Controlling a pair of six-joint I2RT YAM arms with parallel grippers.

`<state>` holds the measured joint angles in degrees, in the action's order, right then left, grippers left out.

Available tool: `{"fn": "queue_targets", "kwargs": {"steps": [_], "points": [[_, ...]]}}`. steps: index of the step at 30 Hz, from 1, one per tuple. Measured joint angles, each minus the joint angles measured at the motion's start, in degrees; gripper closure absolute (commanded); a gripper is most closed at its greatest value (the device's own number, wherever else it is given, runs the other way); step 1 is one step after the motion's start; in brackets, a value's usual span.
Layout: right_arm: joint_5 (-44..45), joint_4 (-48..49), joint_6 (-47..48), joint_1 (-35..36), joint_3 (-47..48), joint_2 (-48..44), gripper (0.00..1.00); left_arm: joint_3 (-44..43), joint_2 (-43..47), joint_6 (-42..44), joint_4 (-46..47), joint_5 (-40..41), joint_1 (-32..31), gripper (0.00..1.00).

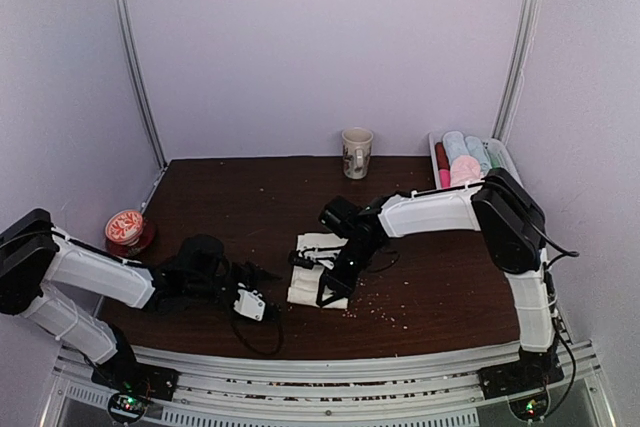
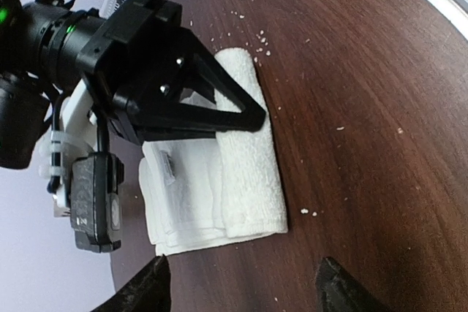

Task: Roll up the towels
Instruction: Roll the towel at the center of the board.

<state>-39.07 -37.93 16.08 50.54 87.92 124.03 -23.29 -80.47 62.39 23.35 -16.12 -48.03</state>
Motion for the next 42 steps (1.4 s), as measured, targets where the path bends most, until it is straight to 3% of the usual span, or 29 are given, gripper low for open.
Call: {"fn": "queue_targets", "kwargs": {"steps": [16,22,29,34,42], "points": [[-5.2,-3.0,0.0,-1.6,3.0,2.7,1.00,2.4,-11.4,6.8,17.4,14.6,-9.2,0.39],[-5.9,-3.0,0.0,-1.7,3.0,2.9,1.00,2.4,-15.6,8.5,23.3,18.1,-10.9,0.48],[-6.4,-3.1,0.0,-1.7,3.1,3.1,1.00,2.4,-22.3,10.6,32.6,23.1,-12.5,0.72],[-6.7,-3.4,0.0,-1.7,3.5,3.3,1.00,2.4,-23.8,11.1,33.8,24.3,-12.7,1.00],[-6.6,-3.7,0.1,-1.7,3.7,3.4,0.86,0.8,-22.6,8.8,29.3,23.9,-12.8,1.00]]}}
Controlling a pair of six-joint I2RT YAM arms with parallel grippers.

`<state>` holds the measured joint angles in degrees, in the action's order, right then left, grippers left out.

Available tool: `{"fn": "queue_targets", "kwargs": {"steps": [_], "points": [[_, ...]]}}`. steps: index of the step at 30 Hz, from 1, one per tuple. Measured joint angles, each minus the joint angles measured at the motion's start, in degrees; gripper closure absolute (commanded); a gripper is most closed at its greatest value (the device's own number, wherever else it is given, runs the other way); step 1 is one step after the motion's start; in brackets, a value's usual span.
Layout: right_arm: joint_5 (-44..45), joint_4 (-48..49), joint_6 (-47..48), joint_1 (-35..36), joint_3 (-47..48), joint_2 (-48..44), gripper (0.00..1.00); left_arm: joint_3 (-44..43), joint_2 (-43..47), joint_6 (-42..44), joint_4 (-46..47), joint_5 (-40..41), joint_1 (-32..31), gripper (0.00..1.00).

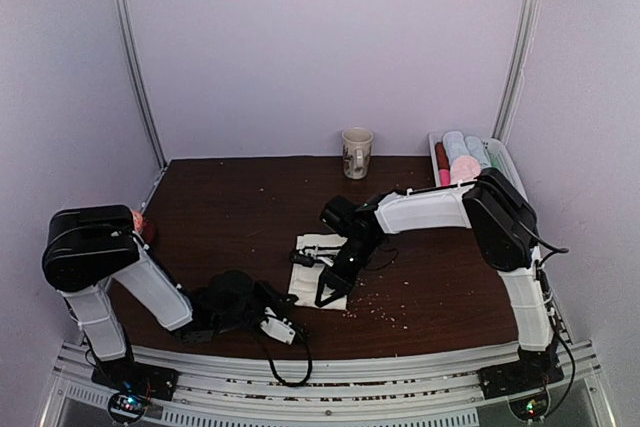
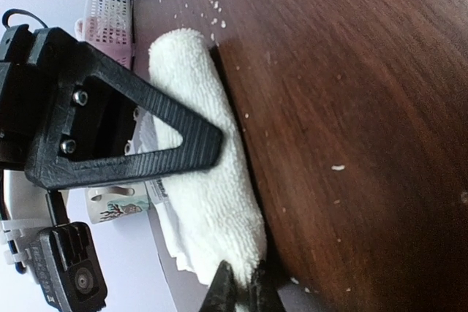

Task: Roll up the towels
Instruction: Roll the towel at the center of the board.

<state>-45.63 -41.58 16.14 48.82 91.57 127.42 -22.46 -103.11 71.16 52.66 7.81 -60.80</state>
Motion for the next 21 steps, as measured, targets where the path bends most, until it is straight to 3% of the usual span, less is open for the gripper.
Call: {"fn": "queue_targets", "kwargs": {"steps": [6,17,21], "points": [[0.9,0.2,-0.2,0.0,-0.8,-1.2,0.72,-2.5,3.2,-3.3,-9.4,-1.2,0.1,1.00],[9.1,2.6,-1.8,-0.4,-10.0,-10.6,0.57,-8.0,6.8,-10.2,-24.6,-7.9,2.5,1.00],[13.3,4.9,-3.5,-1.0,-15.8,-16.6,0.43,-10.5,7.8,-12.7,-30.6,-11.4,4.3,1.00]]}}
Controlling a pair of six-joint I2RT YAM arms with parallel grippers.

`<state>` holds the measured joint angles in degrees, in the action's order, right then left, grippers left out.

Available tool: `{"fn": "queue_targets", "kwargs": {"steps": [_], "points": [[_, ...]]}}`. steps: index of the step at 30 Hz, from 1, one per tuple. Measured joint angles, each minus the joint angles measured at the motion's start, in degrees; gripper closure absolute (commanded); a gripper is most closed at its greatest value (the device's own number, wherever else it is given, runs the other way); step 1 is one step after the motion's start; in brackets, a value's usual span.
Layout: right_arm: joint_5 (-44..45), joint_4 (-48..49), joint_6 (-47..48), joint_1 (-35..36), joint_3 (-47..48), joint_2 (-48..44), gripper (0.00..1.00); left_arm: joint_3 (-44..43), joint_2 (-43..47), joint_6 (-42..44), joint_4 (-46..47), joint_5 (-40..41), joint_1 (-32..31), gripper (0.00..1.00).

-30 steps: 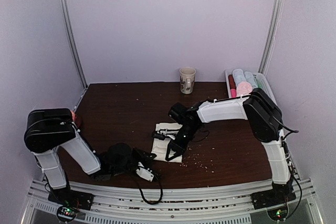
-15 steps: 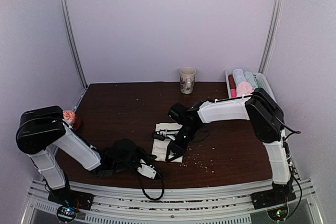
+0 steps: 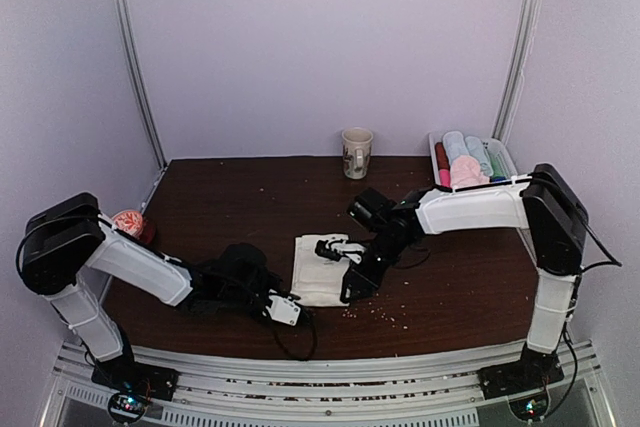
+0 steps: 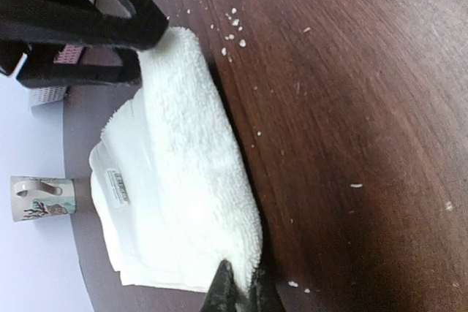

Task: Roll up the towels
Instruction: Roll the towel at the center of the board.

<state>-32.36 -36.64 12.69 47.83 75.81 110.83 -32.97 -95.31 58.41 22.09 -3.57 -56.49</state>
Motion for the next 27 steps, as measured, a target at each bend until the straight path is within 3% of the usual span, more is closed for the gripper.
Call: {"fn": "queue_targets", "kwargs": {"steps": [2,3,4,22,27], "points": [[2.5,1.9,-1.1,-0.1,-3.1,-3.5,0.35,-1.2,0.2,-1.1,-2.7,-1.6,0.9,1.00],[3.5,2.8,-1.8,-0.2,-4.3,-4.9,0.13,-1.6,0.2,-1.5,-3.5,-2.2,1.1,1.00],[4.8,3.9,-2.4,-0.2,-5.9,-6.6,0.01,-2.1,0.2,-1.8,-4.5,-2.8,1.4,1.00],[40.1,28.5,-11.3,1.2,-34.9,-43.0,0.00,-11.2,-0.2,-7.4,-21.1,-12.4,5.4,1.00],[40.9,36.9,-11.5,1.3,-43.7,-50.4,0.00,-15.4,-2.4,-9.0,-26.2,-15.7,7.4,1.00]]}}
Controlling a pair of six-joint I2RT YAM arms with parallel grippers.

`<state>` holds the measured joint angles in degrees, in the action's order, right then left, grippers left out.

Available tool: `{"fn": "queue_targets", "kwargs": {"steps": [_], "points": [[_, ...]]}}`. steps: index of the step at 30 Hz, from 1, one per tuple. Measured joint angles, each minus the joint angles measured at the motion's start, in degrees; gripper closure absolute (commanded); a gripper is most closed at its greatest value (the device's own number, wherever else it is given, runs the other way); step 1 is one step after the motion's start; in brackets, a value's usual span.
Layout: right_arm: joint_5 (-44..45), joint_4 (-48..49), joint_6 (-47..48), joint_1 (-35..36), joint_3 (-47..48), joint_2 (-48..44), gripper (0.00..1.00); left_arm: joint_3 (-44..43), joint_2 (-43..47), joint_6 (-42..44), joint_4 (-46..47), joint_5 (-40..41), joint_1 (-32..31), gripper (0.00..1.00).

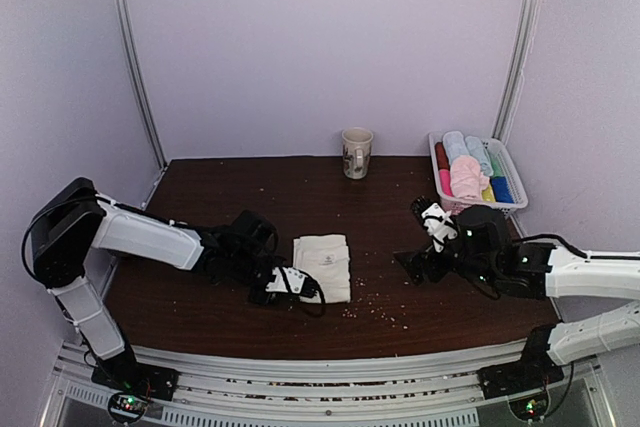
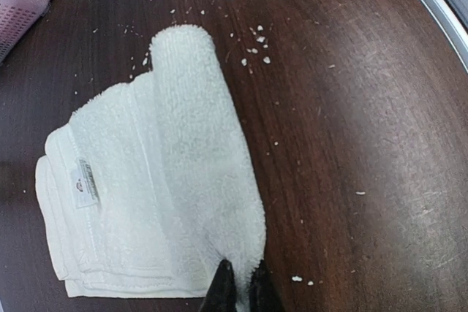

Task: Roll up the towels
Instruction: Roll the towel at the center of the board.

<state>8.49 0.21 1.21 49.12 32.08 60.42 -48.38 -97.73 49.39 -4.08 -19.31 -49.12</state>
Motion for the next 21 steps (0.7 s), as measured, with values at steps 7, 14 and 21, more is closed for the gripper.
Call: {"fn": "queue_targets", "kwargs": {"steps": [7,14,21], "points": [[-1.0,5.9,6.9,7.6,-2.7,-0.1,0.00,-7.6,-4.7,-2.0,-8.5,-5.7,3.4,1.00],[2.3,12.5,18.5,18.6,-2.8,9.0,0.00,-17.0,-11.6,-3.7,-18.6,-13.2,7.2,1.00],[8.9,17.7,31.1,23.5,-0.1,23.8,0.08,-27.6,-20.4,-5.4,-28.7,-22.1,11.3,1.00]]}}
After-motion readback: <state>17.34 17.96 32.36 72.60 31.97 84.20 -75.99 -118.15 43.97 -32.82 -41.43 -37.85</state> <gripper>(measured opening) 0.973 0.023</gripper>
